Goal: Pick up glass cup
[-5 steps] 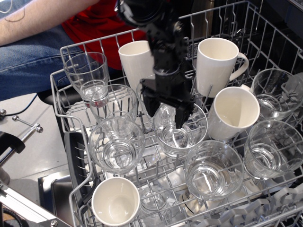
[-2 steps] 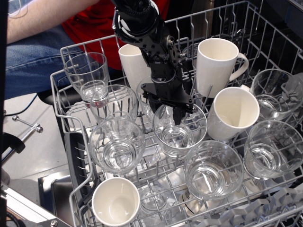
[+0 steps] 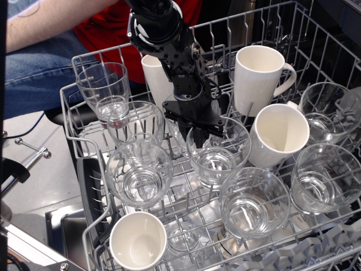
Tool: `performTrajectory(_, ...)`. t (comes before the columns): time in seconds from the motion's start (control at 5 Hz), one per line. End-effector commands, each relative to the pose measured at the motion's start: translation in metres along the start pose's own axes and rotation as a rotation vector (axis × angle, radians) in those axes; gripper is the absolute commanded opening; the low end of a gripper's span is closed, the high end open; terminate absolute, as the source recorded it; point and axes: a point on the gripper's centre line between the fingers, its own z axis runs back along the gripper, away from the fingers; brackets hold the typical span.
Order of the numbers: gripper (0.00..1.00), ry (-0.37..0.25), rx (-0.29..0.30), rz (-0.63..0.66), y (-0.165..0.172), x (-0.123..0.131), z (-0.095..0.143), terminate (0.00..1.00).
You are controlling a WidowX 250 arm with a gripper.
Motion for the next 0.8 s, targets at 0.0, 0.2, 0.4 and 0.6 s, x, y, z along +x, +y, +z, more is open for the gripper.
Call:
performTrajectory(0.0, 0.00, -0.024, -0.004, -0.002, -0.013, 0.020, 0.060, 0.00)
performTrajectory(0.2, 0.00, 0.020, -0.012, -0.003, -0.020, 0.023, 0.096, 0.00)
performTrajectory(0.4, 0.00, 0.053, -0.016, -0.013, -0.026, 0.032, 0.129, 0.00)
performTrajectory(0.6, 0.00, 0.098, 0.014, -0.056, -0.028, 0.040, 0.161, 0.00)
